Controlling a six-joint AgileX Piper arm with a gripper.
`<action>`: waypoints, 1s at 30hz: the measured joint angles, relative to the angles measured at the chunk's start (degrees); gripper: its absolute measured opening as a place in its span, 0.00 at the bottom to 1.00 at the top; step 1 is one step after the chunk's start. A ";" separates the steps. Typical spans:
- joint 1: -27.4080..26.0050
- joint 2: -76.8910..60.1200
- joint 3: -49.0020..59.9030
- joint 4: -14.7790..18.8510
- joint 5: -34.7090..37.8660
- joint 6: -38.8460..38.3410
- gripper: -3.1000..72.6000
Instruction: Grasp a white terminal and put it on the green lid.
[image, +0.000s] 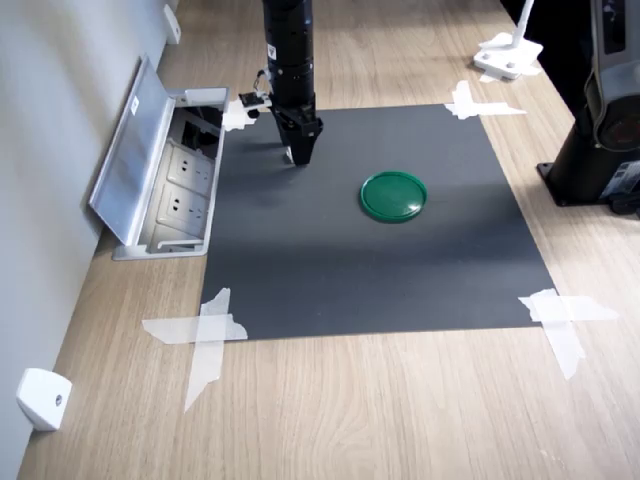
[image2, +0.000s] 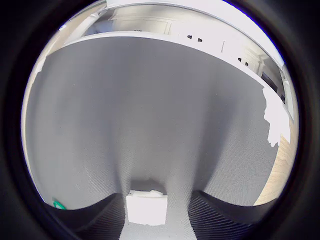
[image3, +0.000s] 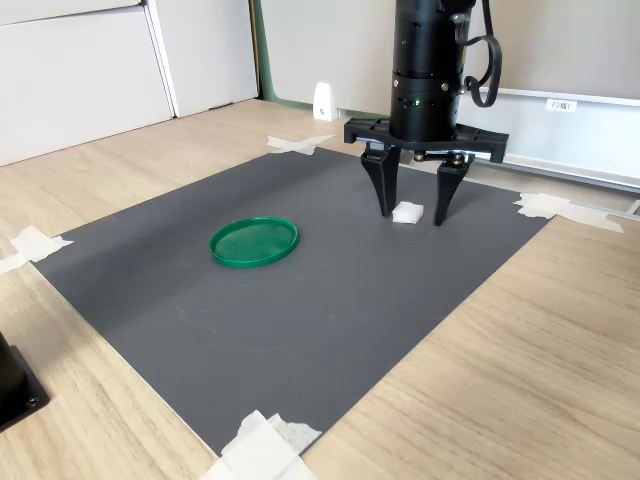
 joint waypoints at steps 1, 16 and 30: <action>0.00 0.05 0.00 -0.13 0.00 0.00 0.71; -0.30 -0.23 -0.22 0.11 0.43 -0.05 0.42; 8.29 -14.15 6.63 0.94 6.42 -0.05 0.42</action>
